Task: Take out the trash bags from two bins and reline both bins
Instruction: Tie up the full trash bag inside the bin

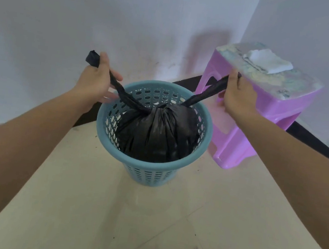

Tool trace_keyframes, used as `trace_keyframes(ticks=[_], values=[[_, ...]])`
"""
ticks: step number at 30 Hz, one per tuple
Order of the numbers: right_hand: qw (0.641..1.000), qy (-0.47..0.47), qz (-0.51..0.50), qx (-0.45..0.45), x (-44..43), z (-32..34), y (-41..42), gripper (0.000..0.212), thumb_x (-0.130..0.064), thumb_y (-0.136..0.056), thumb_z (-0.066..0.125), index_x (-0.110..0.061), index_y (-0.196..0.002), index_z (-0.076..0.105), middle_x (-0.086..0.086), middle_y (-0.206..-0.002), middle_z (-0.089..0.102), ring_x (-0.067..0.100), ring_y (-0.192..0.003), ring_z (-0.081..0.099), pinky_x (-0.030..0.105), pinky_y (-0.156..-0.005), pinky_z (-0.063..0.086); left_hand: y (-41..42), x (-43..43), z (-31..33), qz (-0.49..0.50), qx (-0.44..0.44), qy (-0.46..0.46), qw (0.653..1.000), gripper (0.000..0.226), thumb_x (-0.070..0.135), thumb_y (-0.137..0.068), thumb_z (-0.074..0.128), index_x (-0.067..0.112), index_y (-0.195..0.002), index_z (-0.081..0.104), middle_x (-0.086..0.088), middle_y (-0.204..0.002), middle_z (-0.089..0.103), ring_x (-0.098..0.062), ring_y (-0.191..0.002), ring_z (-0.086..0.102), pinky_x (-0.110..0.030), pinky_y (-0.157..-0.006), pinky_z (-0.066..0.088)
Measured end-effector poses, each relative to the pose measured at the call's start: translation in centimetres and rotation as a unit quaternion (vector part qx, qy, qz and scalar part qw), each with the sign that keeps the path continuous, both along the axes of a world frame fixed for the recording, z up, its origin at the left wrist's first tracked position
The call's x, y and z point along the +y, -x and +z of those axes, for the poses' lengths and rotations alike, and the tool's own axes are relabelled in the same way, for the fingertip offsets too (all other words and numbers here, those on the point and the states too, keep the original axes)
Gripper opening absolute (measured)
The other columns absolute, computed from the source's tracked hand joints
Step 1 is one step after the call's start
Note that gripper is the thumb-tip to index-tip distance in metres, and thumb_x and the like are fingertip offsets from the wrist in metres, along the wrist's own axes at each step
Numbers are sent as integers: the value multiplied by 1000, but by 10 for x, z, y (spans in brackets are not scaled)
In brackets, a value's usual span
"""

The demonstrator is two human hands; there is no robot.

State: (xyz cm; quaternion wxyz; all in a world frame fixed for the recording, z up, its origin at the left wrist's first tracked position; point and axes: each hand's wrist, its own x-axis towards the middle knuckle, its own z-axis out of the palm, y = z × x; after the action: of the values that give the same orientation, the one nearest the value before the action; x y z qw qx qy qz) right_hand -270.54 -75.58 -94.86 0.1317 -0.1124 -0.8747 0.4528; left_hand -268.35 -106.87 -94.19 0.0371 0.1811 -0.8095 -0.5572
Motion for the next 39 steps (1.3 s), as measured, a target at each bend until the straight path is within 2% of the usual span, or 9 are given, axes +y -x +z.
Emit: trace_keyframes(ticks=[5,10,12,15,17,22,26,35,39], values=[[963,215,163,12,-58,26,-1,41,-44,-106,37,-14,-104,65,10,-91,73,17,-69,72,26,-61,57,-18,10,5,8,-41,-69,997,69,66,-97,17,13,-108,59,-20,-105,66,-36,-71,74,-43,-68,61],[933,244,258,-56,-89,26,1,64,-47,-96,60,-3,-141,47,11,-121,64,17,-98,70,28,-86,59,-36,18,-8,-25,5,-234,972,45,43,-96,55,2,-113,56,-18,-108,70,-28,-95,73,-37,-89,58],[947,128,265,-128,-87,12,-2,86,-54,-84,72,-4,-145,40,3,-128,58,18,-111,62,33,-98,51,-43,20,-23,-64,-15,-196,978,39,26,-89,71,2,-116,59,-12,-111,72,-21,-102,71,-33,-95,55],[947,-2,257,-195,-82,-13,-4,46,-41,-88,72,-3,-110,57,-3,-103,60,17,-99,59,28,-85,45,-39,27,-47,-65,-57,-75,993,30,11,-84,75,10,-112,66,-6,-114,71,-22,-106,67,-37,-97,54],[951,-17,235,-201,-85,-23,0,37,-27,-94,65,-8,-125,60,0,-108,59,20,-103,57,26,-80,44,-32,34,-51,-72,-85,2,994,39,13,-88,71,15,-125,59,0,-118,67,-24,-109,62,-38,-99,50],[968,-29,163,-189,-97,-36,10,70,-18,-82,55,-34,-149,38,13,-149,43,37,-127,48,41,-98,48,-12,45,-65,-107,-172,75,976,78,20,-90,51,53,-149,12,-9,-152,36,-34,-129,44,-33,-74,49],[963,-66,140,-219,-86,-40,10,97,-22,-87,73,-8,-156,7,17,-148,40,32,-126,49,32,-84,44,-5,48,-64,-94,-183,156,966,86,7,-96,41,52,-150,-7,-21,-161,-7,-45,-136,34,-35,-90,46],[948,-193,153,-201,-76,-42,5,50,-38,-83,76,7,-85,53,7,-64,53,24,-63,60,29,-59,50,2,50,-80,23,-33,59,997,65,15,-84,70,10,-136,30,-10,-111,63,-29,-101,64,-46,-91,53],[943,-138,183,-241,-75,-48,-2,29,-33,-79,82,-9,-85,66,4,-79,67,22,-74,64,29,-69,52,6,48,-81,-27,-91,3,996,45,28,-88,71,6,-125,58,-10,-109,67,-24,-98,65,-42,-94,52]])
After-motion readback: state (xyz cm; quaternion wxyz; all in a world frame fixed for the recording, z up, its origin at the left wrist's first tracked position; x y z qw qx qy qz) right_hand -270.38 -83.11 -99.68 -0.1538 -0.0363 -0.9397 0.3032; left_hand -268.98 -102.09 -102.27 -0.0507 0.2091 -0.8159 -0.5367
